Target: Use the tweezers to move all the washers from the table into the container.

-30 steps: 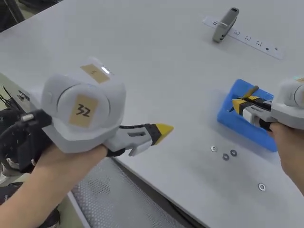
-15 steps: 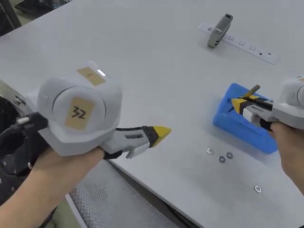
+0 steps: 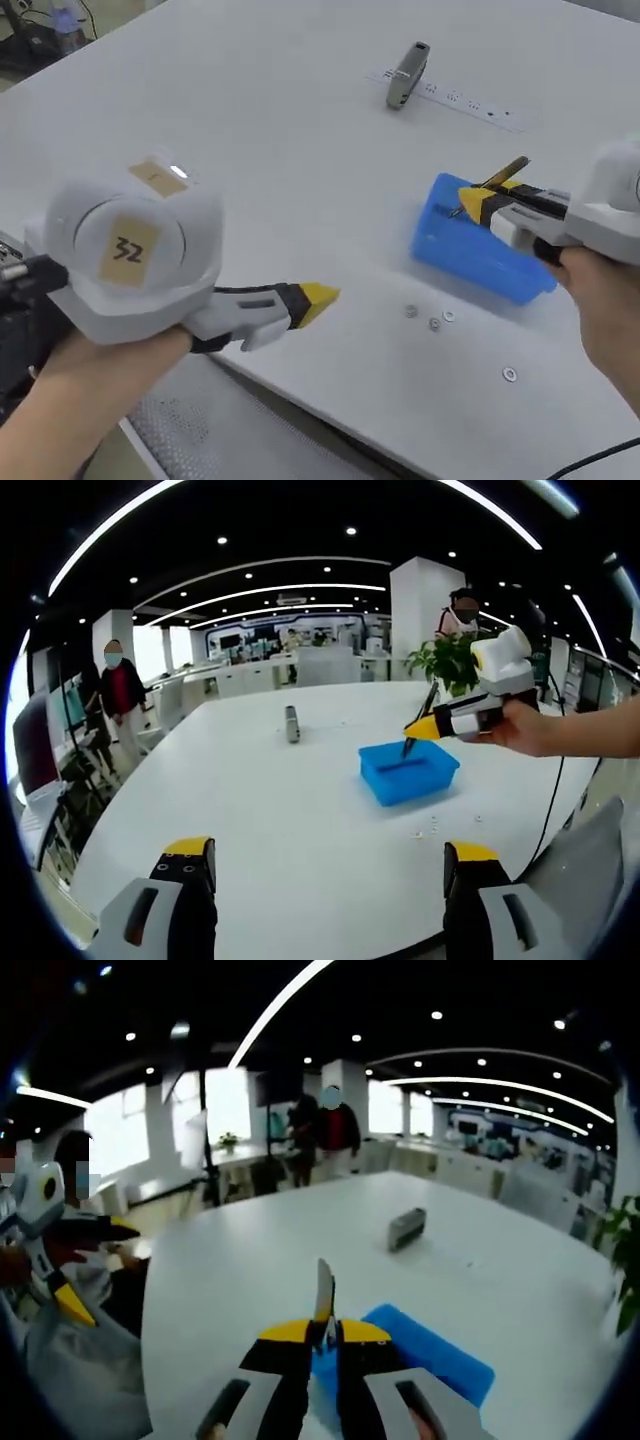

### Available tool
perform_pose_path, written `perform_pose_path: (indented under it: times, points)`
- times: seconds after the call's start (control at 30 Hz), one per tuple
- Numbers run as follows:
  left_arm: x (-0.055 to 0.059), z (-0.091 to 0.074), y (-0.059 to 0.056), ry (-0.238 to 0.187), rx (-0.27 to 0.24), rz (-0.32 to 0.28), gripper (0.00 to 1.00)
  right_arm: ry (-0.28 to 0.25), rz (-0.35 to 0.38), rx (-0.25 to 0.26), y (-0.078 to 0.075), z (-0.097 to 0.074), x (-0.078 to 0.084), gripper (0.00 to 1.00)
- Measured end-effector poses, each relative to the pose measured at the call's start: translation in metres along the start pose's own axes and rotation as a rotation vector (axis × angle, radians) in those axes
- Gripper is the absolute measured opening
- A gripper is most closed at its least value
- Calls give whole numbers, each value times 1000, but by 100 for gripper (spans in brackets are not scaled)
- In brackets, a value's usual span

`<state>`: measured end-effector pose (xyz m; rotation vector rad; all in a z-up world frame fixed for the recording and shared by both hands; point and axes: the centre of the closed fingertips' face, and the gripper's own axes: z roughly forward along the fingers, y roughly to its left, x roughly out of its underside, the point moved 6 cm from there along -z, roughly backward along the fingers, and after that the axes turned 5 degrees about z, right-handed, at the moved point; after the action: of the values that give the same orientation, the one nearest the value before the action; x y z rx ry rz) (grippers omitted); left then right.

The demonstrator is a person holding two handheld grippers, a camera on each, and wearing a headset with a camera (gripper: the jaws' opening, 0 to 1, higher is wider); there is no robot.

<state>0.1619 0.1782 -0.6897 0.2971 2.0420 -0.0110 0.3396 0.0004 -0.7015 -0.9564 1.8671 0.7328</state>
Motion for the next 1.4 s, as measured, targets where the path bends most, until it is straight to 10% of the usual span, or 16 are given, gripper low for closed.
perform_pose_path:
  times: [0.6, 1.4]
  points:
    - [1, -2, -13, 5, 37, 1, 95, 145, 81, -92, 36, 3, 73, 5]
    - [4, -2, -15, 28, 35, 18, 94, 221, -43, -86, 38, 15, 90, 5]
